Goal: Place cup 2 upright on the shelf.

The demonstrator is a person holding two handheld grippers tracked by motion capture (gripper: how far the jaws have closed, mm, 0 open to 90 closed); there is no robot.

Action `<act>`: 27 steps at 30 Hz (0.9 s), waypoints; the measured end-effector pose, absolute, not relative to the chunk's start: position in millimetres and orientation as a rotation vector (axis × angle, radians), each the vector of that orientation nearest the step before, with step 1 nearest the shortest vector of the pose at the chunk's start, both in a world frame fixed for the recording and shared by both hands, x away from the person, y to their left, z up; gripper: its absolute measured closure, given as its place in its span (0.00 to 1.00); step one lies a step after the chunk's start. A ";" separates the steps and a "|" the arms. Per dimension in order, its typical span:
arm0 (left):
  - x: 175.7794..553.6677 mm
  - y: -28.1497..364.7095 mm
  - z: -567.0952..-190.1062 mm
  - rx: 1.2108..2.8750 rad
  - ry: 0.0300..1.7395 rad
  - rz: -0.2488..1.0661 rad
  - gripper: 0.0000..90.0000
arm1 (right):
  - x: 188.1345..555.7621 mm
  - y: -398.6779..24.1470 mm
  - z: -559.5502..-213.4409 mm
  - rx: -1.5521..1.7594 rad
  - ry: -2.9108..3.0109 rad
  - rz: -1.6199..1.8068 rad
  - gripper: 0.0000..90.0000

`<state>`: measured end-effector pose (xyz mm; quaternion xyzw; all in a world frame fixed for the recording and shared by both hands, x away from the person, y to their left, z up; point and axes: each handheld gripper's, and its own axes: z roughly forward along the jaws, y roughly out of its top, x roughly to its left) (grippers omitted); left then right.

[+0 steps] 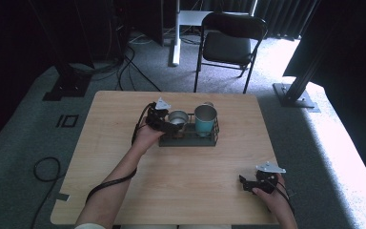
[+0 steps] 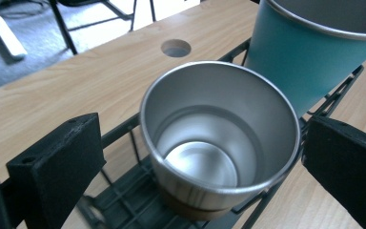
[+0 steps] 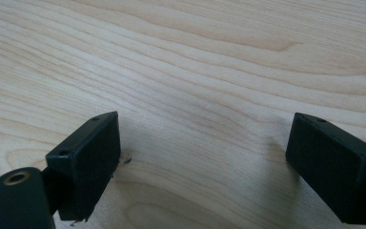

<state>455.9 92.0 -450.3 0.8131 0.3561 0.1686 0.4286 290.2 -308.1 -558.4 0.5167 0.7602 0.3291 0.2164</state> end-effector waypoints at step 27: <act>413.6 134.8 -458.2 2.003 0.845 0.452 0.01 | 290.1 -308.1 -558.4 1.431 2.107 0.911 0.12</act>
